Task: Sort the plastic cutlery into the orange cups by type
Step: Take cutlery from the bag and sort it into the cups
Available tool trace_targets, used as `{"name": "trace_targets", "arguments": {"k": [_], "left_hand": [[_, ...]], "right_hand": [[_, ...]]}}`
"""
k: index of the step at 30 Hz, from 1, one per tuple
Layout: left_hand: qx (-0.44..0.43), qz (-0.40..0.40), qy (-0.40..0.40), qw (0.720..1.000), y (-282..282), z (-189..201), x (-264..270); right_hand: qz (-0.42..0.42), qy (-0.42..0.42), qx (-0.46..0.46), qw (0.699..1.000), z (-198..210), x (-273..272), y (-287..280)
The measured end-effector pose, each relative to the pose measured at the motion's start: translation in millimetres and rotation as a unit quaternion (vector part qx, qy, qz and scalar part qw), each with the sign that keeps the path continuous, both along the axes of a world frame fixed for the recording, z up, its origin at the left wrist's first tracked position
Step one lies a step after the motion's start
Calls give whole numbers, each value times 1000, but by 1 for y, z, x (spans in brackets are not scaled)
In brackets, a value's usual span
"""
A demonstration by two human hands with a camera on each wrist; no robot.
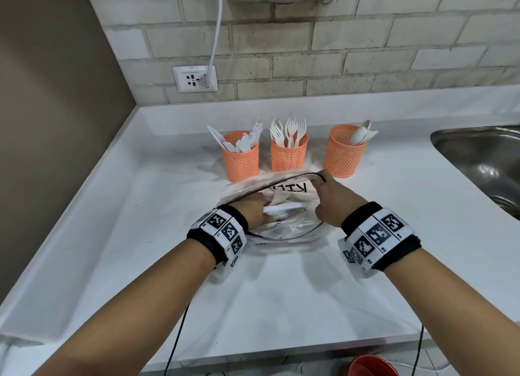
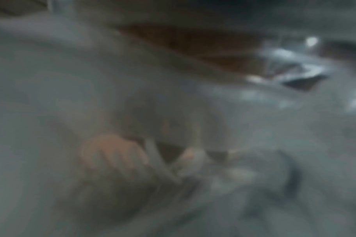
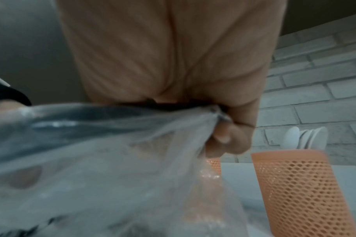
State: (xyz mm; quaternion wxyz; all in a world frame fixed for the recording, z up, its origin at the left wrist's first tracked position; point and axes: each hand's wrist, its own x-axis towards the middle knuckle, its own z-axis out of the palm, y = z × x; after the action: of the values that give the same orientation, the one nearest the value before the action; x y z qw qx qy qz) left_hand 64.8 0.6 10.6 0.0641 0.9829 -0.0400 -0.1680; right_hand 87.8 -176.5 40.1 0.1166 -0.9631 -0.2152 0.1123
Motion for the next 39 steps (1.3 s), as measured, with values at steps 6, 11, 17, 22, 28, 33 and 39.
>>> {"name": "trace_targets", "arguments": {"k": [6,11,17,22,28,33,39], "left_hand": [[48,-33,56,997,4,7,2],[27,-75,93,992,13,19,-1],[-2,25,23,999,15,12,5],[34,102,26,994,14,-5,9],[25,109,67,991,21,-4,9],[38,94,68,993,28,2,7],[-13,100,57,993,31,7,6]], "right_hand": [[-3,-14,1,1000,2,-2,6],[4,-23,3,1000,0,-3,8],[7,-19,5,1000,-2,-3,11],[16,-13,-5,1000,-3,-5,18],[22,-14,-11,1000,-3,-6,23],[23,-8,-12,1000,-4,-5,26],[25,-10,-19,999,-5,-3,28]]}}
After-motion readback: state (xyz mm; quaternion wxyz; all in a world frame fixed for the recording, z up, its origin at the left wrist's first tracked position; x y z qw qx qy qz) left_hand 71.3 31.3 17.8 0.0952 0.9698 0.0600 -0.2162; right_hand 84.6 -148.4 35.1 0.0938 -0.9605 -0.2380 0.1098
